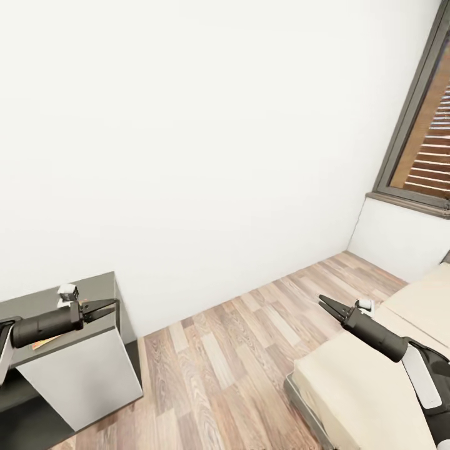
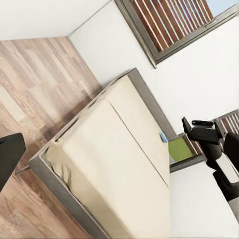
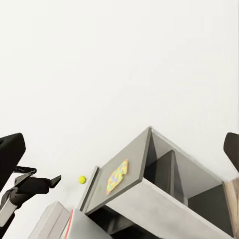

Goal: Put all the toys in the child's room - the three board games (two on the bed and one on the table), the two jigsaw puzzles on the table, and the tennis ball on the table - inside the toy box on the table in the child's room.

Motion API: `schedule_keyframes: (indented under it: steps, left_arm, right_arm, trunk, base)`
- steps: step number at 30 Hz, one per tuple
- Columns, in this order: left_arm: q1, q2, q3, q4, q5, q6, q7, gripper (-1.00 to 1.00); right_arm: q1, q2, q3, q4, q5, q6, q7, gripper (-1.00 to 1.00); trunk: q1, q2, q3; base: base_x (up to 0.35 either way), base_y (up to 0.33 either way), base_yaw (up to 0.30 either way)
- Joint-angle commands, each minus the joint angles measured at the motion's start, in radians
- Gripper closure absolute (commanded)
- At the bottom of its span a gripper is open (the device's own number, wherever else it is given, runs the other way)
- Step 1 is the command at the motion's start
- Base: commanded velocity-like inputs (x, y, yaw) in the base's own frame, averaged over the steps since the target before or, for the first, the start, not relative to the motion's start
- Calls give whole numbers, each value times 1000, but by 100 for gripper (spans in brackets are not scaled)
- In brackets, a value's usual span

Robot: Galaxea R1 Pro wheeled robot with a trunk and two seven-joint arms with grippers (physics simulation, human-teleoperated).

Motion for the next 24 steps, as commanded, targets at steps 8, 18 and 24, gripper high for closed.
schedule_keyframes:
  steps: [8,18,24]
  left_arm:
    - [0,0,0,0,0,11,-4,-100]
    - [0,0,-1,0,0,11,-4,-100]
    - [0,0,-1,0,0,11,-4,-100]
  right_arm:
    - [-1,0,0,0,-4,6,1,-100]
    - [-1,0,0,1,-4,6,1,-100]
    - [-1,0,0,0,-4,6,1,-100]
  trunk:
    - [1,-2,-6]
    - [1,-2,-12]
    - [1,-2,-15]
  base:
    - [-3,0,-258]
    - [-39,0,-258]
    - [-57,0,-258]
